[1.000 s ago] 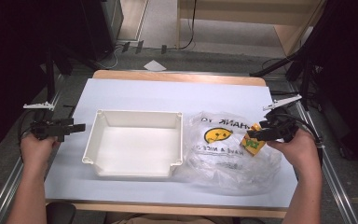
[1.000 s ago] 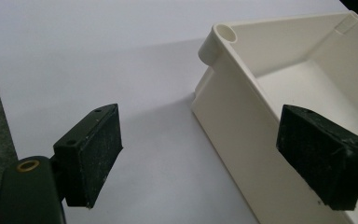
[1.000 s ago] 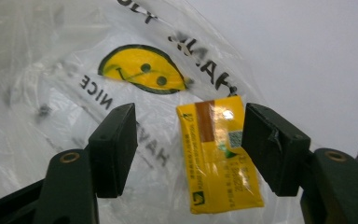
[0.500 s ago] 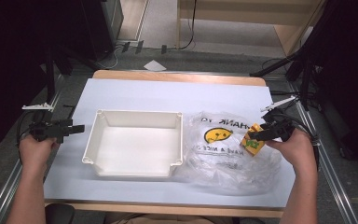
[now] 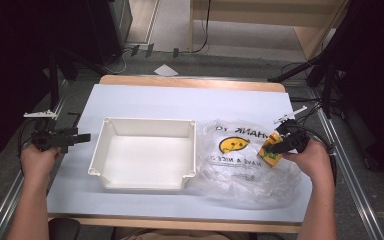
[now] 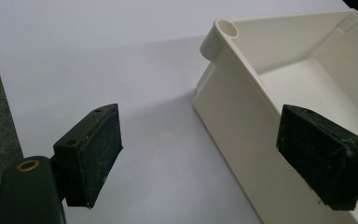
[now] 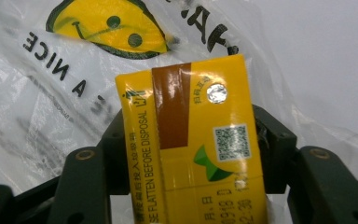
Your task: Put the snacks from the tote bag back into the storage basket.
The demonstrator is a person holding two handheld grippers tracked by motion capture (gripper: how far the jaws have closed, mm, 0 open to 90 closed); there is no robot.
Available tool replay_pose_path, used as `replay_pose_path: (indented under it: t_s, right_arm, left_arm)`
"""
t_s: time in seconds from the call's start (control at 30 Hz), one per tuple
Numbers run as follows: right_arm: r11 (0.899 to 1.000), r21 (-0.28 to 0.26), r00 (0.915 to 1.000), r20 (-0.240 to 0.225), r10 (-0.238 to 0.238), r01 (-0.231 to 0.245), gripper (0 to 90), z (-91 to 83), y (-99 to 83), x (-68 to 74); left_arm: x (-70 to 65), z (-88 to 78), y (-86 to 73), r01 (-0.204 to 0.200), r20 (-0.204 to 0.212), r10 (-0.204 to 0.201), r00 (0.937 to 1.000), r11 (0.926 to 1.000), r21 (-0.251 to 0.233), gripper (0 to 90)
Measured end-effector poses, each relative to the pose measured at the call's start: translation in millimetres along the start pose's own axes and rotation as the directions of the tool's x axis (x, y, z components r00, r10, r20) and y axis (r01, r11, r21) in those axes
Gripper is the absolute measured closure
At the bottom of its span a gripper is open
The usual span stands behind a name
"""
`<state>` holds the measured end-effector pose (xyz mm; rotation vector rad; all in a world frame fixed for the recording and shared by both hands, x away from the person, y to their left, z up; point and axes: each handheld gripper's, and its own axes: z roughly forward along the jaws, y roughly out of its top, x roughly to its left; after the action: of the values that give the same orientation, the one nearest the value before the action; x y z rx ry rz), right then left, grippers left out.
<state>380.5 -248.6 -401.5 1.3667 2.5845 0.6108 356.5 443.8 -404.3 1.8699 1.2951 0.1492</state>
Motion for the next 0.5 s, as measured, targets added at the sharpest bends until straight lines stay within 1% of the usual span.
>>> replay_pose_path:
  t_s: [0.2, 0.37, 0.43, 0.5]
  right_arm:
    - [1.0, 0.008, 0.9999, -0.006, -0.011, 0.011, 47.3, 2.8, -1.4, -0.1]
    - [1.0, 0.012, 0.9998, 0.0, -0.022, 0.022, 48.6, 2.7, -1.0, 0.8]
    - [0.999, 0.018, 0.9994, 0.004, -0.033, 0.033, 51.0, 2.1, -0.6, 1.4]
    - [0.999, 0.026, 0.9988, 0.012, -0.047, 0.047, 51.5, 1.4, 1.0, 1.9]
  left_arm:
    - [0.3, 0.0, 0.2, 0.002, 0.001, -0.002, 1.0, 1.0, -0.003, 15.0]
    - [0.1, 0.1, 0.3, 0.003, 0.001, -0.003, 1.0, 1.0, -0.004, 15.0]
    - [0.1, 0.0, 0.4, 0.003, 0.002, -0.003, 1.0, 1.0, -0.005, 15.0]
    - [0.3, 0.0, 0.6, 0.004, 0.001, -0.004, 1.0, 1.0, -0.003, 15.0]
